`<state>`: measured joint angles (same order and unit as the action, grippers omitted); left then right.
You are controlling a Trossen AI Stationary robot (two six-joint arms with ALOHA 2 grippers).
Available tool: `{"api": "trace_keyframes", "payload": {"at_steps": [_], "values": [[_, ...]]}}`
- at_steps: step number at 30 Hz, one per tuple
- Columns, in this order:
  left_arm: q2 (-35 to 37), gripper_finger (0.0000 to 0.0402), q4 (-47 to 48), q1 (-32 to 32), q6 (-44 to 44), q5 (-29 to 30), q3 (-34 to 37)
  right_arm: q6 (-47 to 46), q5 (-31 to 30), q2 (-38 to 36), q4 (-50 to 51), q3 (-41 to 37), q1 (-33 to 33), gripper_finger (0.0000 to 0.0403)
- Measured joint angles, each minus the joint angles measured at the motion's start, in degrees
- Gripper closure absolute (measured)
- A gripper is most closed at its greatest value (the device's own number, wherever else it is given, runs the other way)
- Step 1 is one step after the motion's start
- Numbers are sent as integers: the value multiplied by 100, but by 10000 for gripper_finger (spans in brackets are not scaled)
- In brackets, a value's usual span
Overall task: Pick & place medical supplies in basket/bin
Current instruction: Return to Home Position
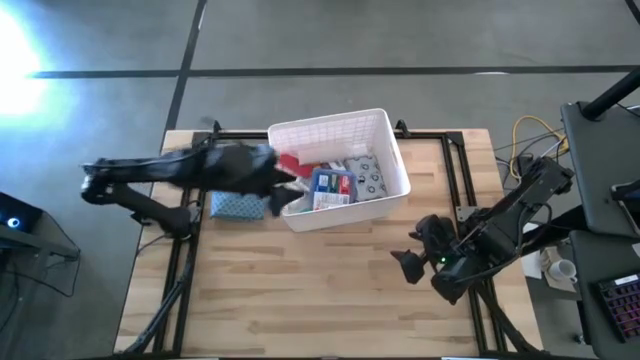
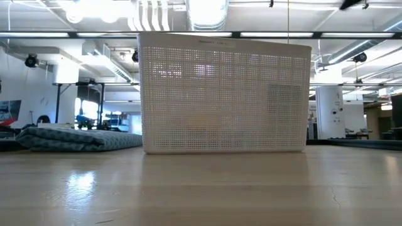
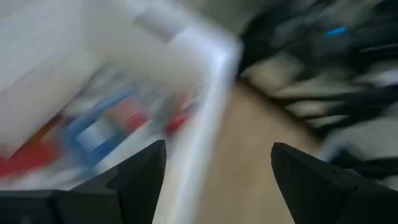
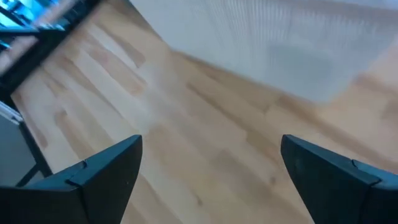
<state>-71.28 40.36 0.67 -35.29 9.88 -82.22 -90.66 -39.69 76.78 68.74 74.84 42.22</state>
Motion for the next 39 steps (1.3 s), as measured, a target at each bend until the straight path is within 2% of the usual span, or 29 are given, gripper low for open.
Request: {"api": "trace_keyframes", "payload": {"at_steps": [4,7,9,11,13,15,19,21,23,25,27,29,32,34,37,39], "values": [[746,133,-591,1069,-51,1159,-72,647,-473,-174,99,248,-23,33],[1197,132,-842,1706,-319,1999,35,949,-494,-365,314,452,-22,33],[1386,132,-1090,2162,137,2358,222,916,-495,-528,286,547,7,33],[1499,132,-1236,2486,498,2457,518,1576,-524,-659,-46,594,106,33],[1528,132,-1676,2496,524,2212,997,2446,-259,-799,-791,524,171,33],[1518,132,-2566,2456,550,1776,1666,3465,555,-970,-1957,284,166,33],[1390,132,-5891,2449,1182,679,3242,5364,2057,-1192,-5144,-690,166,33],[1242,132,-7062,2336,1417,273,3960,6083,2800,-1231,-6708,-1261,86,33],[1281,132,-7970,2047,1413,180,4364,6310,3331,-1306,-7897,-1822,-129,33],[1449,132,-7939,1719,1202,246,4740,6171,3577,-1475,-8487,-2349,-453,33],[1666,132,-7902,1314,955,38,5000,5834,3696,-1724,-8543,-2834,-927,33],[1999,132,-7703,865,927,-518,5232,5595,4081,-2066,-8538,-3275,-1471,33],[2758,132,-7769,102,866,-1604,5355,5747,4720,-2611,-8609,-3724,-2169,33],[3198,132,-7233,-371,732,-2038,5461,6097,4773,-3002,-8608,-3948,-2486,33],[3917,132,-6500,-815,667,-2140,5659,6681,4707,-3453,-8603,-4265,-2813,33],[4248,132,-6343,-960,669,-2148,5854,6864,4708,-3725,-8581,-4512,-2954,33]]}}
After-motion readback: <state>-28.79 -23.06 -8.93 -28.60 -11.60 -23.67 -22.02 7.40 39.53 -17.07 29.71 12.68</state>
